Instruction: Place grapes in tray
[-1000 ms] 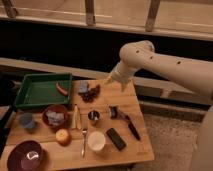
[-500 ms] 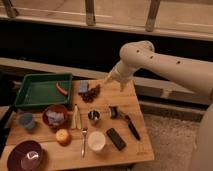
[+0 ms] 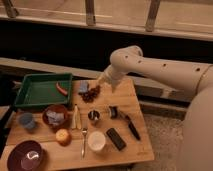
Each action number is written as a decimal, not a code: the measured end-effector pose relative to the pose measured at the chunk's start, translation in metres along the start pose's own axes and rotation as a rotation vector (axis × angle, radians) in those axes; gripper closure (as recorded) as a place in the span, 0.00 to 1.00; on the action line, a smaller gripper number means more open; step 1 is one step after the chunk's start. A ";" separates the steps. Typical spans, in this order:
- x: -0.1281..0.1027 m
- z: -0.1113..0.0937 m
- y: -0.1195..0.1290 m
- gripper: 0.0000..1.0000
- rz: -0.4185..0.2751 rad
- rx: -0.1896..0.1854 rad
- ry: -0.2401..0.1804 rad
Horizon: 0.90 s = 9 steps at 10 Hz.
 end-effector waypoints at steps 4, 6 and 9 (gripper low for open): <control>0.009 0.060 0.020 0.35 -0.035 0.032 0.003; 0.003 0.074 0.031 0.35 -0.064 0.042 0.000; -0.020 0.095 0.048 0.35 -0.076 0.028 -0.010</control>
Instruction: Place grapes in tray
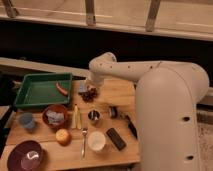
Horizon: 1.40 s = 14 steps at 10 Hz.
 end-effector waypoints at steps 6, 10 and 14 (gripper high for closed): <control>-0.011 0.012 -0.015 0.35 0.084 -0.002 -0.009; -0.027 0.040 -0.038 0.35 0.181 0.009 -0.009; -0.033 0.067 -0.044 0.35 0.223 0.013 0.021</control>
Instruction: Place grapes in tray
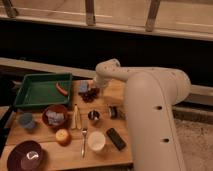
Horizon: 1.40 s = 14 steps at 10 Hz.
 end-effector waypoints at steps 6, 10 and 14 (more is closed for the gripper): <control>0.016 0.046 0.029 0.38 -0.028 -0.023 0.135; 0.024 0.053 0.035 0.76 -0.057 -0.017 0.170; 0.021 0.028 0.035 1.00 -0.085 -0.031 0.128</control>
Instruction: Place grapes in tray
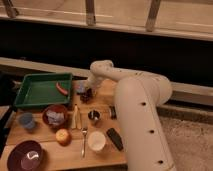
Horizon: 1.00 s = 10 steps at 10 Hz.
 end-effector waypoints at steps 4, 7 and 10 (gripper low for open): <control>-0.004 -0.045 0.022 1.00 -0.044 -0.075 -0.062; -0.010 -0.083 0.053 1.00 -0.098 -0.196 -0.108; 0.001 -0.092 0.109 1.00 -0.193 -0.308 -0.101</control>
